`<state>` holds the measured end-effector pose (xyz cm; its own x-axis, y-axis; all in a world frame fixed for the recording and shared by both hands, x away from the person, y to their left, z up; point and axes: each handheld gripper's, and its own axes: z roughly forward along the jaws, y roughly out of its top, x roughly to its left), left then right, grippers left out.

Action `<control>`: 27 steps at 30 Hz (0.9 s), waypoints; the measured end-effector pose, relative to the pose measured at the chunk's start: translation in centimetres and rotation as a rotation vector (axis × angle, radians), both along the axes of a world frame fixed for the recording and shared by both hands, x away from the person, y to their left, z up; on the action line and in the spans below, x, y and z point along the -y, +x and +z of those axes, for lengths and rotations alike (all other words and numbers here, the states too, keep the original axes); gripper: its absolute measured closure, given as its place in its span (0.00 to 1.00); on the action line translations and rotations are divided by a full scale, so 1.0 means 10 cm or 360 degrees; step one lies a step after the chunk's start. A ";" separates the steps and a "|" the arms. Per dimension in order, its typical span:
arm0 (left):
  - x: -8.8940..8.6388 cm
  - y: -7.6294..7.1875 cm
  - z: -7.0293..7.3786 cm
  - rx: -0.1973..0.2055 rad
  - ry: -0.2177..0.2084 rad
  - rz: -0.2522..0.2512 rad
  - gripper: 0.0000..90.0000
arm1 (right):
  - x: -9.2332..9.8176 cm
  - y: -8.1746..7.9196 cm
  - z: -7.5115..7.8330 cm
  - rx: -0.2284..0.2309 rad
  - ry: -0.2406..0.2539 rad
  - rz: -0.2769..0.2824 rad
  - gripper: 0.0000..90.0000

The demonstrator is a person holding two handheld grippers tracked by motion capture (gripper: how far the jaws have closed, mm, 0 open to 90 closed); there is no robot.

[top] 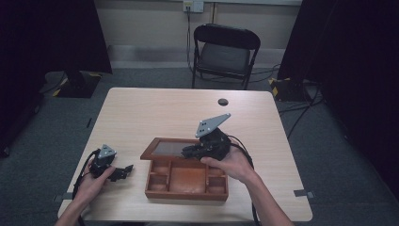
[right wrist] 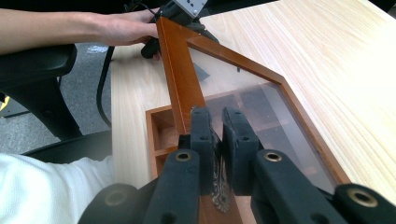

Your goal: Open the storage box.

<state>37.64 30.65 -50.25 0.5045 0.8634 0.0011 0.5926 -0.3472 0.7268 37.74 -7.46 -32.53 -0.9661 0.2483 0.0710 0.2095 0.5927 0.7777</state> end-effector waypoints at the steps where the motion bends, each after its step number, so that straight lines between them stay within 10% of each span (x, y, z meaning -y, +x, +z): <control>1: 0.00 0.00 0.00 0.0000 -0.0001 0.0000 0.08 | 0.00 0.00 0.00 0.0000 0.0002 0.0000 0.93; 27: 0.00 0.00 0.00 0.0000 -0.0001 0.0000 0.08 | -0.01 0.10 0.12 -0.0007 -0.0028 -0.0009 0.93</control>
